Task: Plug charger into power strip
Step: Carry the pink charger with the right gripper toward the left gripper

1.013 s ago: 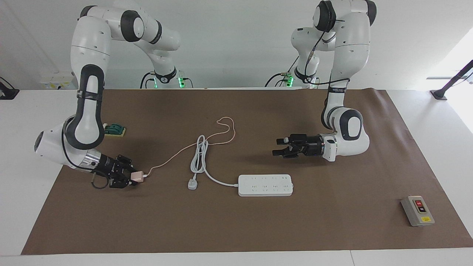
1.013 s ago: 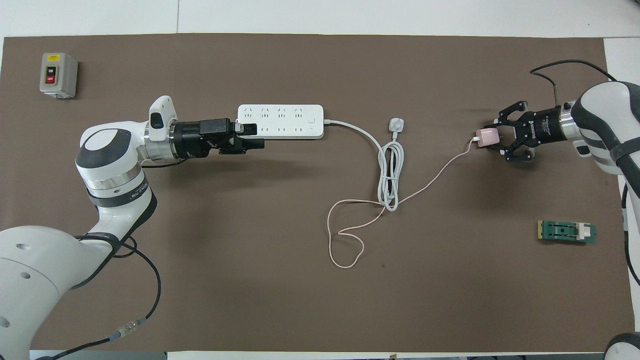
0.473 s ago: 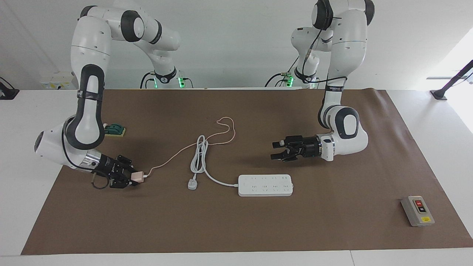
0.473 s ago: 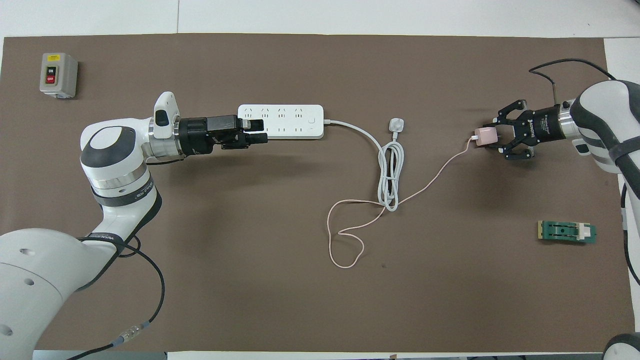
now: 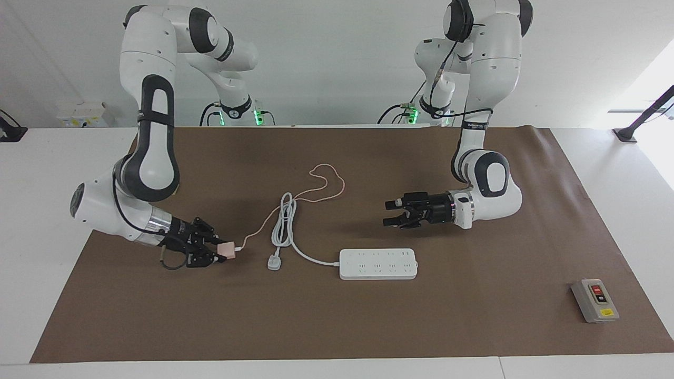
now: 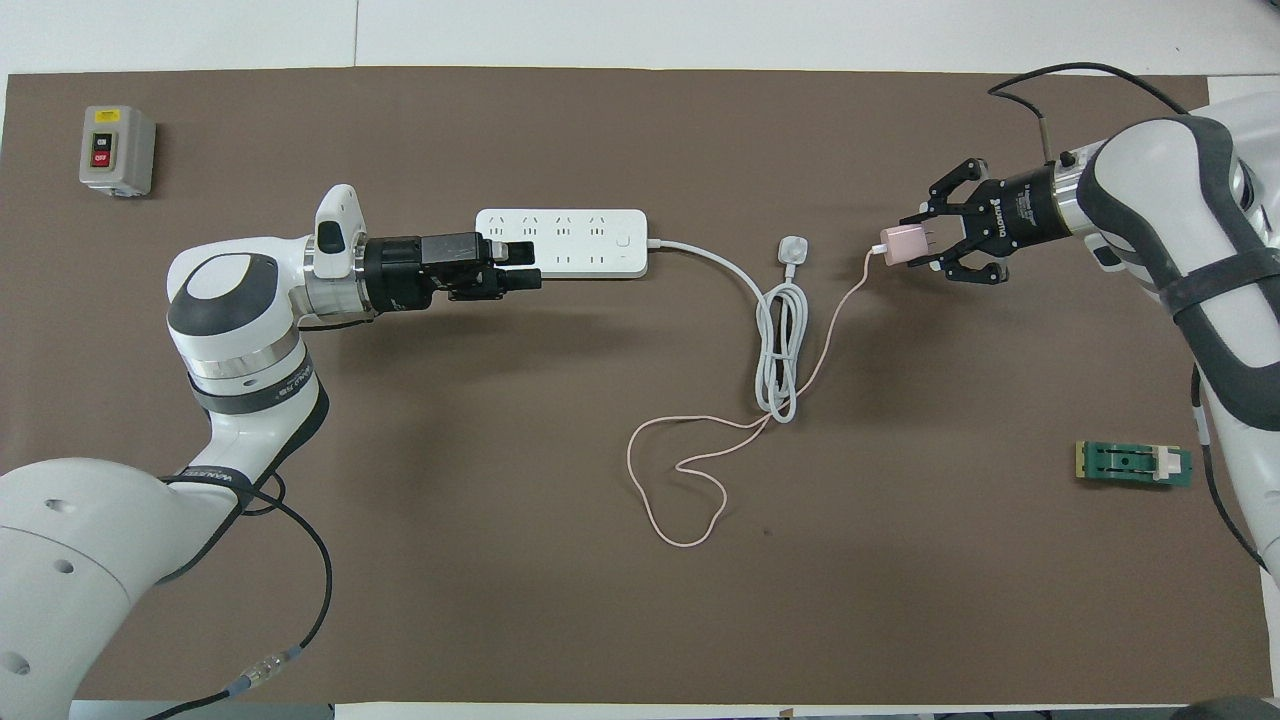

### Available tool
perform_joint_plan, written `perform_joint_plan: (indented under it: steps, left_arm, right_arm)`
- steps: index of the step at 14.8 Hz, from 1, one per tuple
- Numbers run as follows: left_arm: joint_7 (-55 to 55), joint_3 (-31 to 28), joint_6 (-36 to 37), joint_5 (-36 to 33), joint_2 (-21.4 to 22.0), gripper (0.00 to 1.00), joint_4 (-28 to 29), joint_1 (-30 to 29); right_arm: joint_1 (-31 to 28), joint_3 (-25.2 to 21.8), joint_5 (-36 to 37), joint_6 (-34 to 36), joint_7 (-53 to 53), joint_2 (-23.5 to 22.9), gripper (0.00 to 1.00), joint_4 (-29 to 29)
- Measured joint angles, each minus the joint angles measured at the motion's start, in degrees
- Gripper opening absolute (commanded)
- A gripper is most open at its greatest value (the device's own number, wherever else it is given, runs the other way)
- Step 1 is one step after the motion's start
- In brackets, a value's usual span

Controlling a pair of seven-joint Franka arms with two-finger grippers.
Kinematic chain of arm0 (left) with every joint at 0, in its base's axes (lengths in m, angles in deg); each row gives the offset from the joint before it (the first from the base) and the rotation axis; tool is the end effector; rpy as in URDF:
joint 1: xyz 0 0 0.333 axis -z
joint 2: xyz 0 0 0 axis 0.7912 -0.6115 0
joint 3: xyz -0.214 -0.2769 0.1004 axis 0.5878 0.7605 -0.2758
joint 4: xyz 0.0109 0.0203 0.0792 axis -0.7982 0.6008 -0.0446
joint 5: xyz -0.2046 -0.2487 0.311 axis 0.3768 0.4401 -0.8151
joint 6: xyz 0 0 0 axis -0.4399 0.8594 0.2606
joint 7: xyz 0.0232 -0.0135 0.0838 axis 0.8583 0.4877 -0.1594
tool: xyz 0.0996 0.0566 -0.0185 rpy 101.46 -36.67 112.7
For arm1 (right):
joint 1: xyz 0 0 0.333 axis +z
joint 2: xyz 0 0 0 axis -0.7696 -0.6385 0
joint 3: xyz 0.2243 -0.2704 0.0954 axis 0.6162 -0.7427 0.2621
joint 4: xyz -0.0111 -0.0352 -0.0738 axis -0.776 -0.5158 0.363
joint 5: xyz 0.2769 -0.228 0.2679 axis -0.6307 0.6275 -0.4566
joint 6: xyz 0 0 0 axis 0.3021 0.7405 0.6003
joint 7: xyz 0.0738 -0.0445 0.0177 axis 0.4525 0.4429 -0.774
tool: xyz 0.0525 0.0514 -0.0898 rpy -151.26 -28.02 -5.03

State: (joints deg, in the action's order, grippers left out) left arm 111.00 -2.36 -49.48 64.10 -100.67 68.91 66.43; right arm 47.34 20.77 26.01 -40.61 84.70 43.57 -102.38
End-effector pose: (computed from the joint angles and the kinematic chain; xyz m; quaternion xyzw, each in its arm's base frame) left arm 0.6632 -0.2162 0.3057 0.7298 0.0035 -0.0099 0.6836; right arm 0.7572 -0.0035 0.3342 -0.7390 0.5940 0.2073 0.2409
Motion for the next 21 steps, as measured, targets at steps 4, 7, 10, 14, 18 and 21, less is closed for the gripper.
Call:
perform_joint_plan:
  steps: [4,7,10,14,18,21]
  left_arm:
    - [-0.07,0.00,0.17,0.02,0.00,1.00,0.11,0.41]
    - [-0.08,-0.12,0.39,0.05,0.00,1.00,0.11,0.41]
    - [-0.08,-0.32,0.47,0.13,0.19,1.00,0.11,0.38]
    - [-0.18,-0.63,1.69,0.14,0.88,1.00,0.13,-0.23]
    - [-0.19,-0.75,1.95,0.14,0.96,1.00,0.19,-0.29]
    - [-0.19,-0.75,2.01,0.14,0.97,1.00,0.26,-0.29]
  right_arm:
    - [5.29,0.11,-2.37,-0.04,7.22,0.79,0.00,1.80]
    - [9.47,0.14,-3.39,-0.41,13.33,0.82,0.00,3.65]
    - [13.94,0.15,-4.97,-3.61,18.74,0.83,0.00,4.52]
    - [21.26,0.19,-5.30,-9.44,25.60,0.81,0.00,4.57]
    - [26.64,0.16,-5.30,-14.01,32.20,0.69,0.00,5.54]
    - [29.05,0.15,-5.30,-16.62,35.05,0.22,0.00,6.66]
